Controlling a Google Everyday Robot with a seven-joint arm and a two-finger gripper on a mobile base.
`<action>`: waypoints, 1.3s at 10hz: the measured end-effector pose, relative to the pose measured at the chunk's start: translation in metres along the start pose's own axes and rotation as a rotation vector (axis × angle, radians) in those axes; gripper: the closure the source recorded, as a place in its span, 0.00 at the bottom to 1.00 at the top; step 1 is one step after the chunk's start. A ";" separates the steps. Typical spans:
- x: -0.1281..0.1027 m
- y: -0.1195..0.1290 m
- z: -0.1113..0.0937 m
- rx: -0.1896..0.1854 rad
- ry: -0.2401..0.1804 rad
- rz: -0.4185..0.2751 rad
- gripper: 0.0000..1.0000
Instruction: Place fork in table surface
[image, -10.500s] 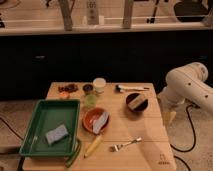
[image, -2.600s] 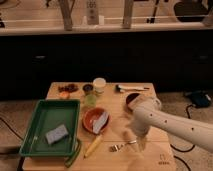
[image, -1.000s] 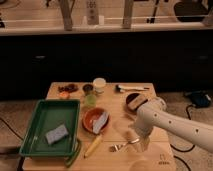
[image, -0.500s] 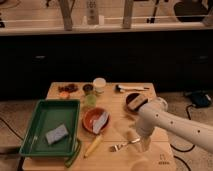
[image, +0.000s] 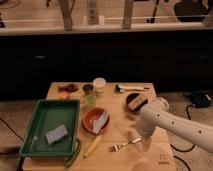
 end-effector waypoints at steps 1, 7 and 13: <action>0.001 0.001 0.000 0.002 -0.001 0.000 0.20; -0.029 0.004 0.008 0.026 0.022 -0.045 0.20; -0.056 -0.003 0.028 0.016 0.014 -0.075 0.20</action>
